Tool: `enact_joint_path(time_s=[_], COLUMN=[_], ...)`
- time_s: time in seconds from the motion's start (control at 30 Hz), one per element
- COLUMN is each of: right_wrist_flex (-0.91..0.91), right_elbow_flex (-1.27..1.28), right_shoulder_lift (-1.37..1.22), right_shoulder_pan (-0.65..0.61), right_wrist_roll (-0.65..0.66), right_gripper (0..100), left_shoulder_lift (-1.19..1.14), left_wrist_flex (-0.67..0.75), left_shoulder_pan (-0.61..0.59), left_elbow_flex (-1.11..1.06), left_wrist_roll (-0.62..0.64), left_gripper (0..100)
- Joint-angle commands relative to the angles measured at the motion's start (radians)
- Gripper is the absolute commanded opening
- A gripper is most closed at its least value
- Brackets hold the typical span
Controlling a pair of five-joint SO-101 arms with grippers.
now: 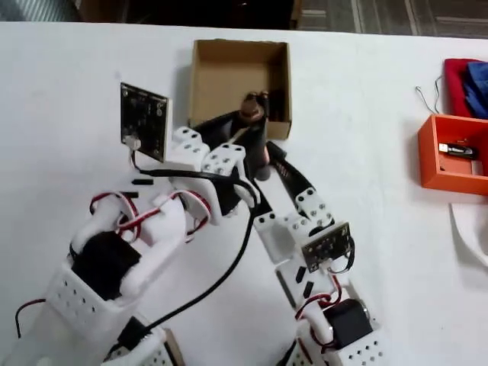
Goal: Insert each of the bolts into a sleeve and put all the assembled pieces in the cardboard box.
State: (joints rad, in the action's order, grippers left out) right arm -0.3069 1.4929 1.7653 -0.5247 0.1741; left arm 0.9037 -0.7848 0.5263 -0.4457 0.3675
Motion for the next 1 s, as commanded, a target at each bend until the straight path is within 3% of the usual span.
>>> enact_joint_path(time_s=[0.0,0.17,0.63,0.83,0.97], right_wrist_flex=[0.027,0.024,0.024,0.024,0.022], right_elbow_flex=[-0.006,-0.006,-0.006,-0.006,-0.006], right_shoulder_lift=[0.024,0.024,0.024,0.024,0.024], right_shoulder_pan=[-0.002,-0.002,-0.002,-0.002,-0.002], right_wrist_roll=[-0.005,-0.005,-0.003,-0.003,-0.003], right_gripper=[2.2,2.2,2.2,2.2,2.2], left_shoulder_lift=[0.018,0.018,0.028,0.028,0.028], left_wrist_flex=[-0.002,-0.032,-0.094,-0.241,-0.313], left_shoulder_pan=[0.006,0.006,0.012,0.006,0.008], left_elbow_flex=[0.004,-0.030,-0.079,0.001,0.082], left_wrist_roll=[-0.009,-0.152,-0.150,-0.126,-0.101], left_gripper=[3,3,3,20,21])
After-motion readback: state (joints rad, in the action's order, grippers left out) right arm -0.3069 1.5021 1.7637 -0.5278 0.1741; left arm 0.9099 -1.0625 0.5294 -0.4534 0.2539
